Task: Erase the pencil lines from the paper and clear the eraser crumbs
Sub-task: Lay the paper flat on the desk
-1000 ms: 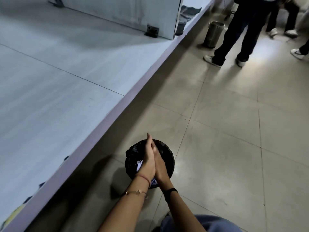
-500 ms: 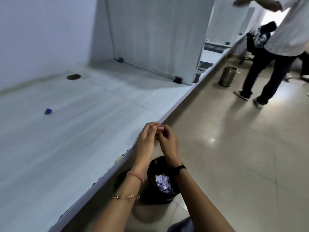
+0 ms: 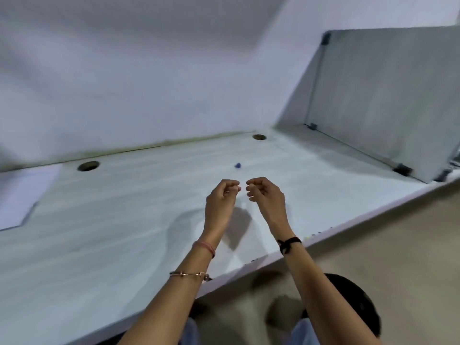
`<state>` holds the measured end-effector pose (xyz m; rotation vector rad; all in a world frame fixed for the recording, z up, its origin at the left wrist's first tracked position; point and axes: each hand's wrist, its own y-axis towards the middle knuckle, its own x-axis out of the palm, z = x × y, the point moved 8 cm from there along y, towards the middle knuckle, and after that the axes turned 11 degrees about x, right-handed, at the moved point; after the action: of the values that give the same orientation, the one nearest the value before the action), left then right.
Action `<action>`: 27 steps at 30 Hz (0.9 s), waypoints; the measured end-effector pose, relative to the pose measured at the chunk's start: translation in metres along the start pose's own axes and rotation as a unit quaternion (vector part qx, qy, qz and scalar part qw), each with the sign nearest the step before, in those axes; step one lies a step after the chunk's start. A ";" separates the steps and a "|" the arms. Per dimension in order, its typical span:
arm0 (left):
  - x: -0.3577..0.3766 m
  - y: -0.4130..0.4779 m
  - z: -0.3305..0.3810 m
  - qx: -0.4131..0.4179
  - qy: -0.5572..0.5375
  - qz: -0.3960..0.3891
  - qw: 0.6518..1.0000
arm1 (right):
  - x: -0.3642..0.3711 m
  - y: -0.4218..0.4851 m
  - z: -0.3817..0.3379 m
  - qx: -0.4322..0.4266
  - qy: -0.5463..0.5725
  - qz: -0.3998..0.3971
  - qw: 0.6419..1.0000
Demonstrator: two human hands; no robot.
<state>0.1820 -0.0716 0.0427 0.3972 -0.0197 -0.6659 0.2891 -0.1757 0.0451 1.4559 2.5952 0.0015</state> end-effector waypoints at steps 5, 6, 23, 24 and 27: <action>-0.119 -0.007 -0.020 -0.002 0.123 0.095 0.988 | 0.103 -0.013 -0.013 -0.007 0.009 -0.102 0.995; -0.144 -0.011 -0.023 0.004 0.159 0.116 0.980 | 0.124 -0.017 -0.015 -0.008 0.006 -0.123 0.992; -0.423 -0.033 -0.110 -0.209 0.537 0.149 0.804 | 0.313 -0.064 0.001 -0.117 -0.187 -0.292 0.931; -0.428 -0.032 -0.114 -0.220 0.545 0.140 0.797 | 0.313 -0.063 0.003 -0.120 -0.185 -0.292 0.931; -0.426 -0.021 -0.114 -0.195 0.588 0.123 0.775 | 0.315 -0.058 0.006 -0.116 -0.175 -0.286 0.935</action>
<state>-0.1504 0.2114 -0.0244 0.3408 1.2369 -0.0548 0.0802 0.0606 -0.0106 0.5275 2.5065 -0.0206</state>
